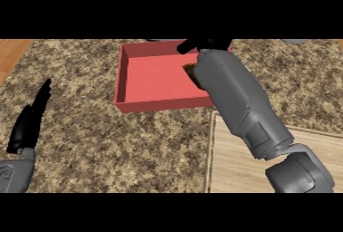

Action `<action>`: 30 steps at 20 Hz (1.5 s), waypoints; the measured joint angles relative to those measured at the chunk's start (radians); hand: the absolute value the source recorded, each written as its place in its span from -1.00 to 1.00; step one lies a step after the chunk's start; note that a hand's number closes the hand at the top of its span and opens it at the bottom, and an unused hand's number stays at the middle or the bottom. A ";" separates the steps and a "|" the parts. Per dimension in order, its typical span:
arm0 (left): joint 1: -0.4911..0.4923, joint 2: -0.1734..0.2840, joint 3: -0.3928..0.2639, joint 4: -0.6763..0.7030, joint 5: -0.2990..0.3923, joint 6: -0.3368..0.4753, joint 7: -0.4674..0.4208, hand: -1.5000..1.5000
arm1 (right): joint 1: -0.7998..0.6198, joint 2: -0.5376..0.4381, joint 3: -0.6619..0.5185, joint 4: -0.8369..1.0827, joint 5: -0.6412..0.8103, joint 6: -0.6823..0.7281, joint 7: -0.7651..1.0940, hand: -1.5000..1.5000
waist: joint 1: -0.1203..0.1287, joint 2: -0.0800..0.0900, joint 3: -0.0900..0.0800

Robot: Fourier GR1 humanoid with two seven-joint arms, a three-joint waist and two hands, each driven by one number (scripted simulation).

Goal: Pick the sweet potato from the tray and place it in the cardboard box

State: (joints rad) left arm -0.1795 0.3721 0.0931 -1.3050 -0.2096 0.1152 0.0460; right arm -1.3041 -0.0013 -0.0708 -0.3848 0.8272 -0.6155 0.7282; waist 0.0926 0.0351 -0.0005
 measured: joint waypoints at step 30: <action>0.119 0.017 0.085 -0.019 0.011 0.004 0.004 0.00 | 0.442 -0.071 -0.003 -0.617 -0.155 -0.187 -0.242 -1.00 | -0.136 -0.055 0.000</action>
State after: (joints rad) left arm -0.0601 0.3894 0.1785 -1.3235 -0.1985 0.1196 0.0495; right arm -0.8620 -0.0719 -0.0734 -1.0018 0.6725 -0.8025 0.4861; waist -0.0438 -0.0203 -0.0003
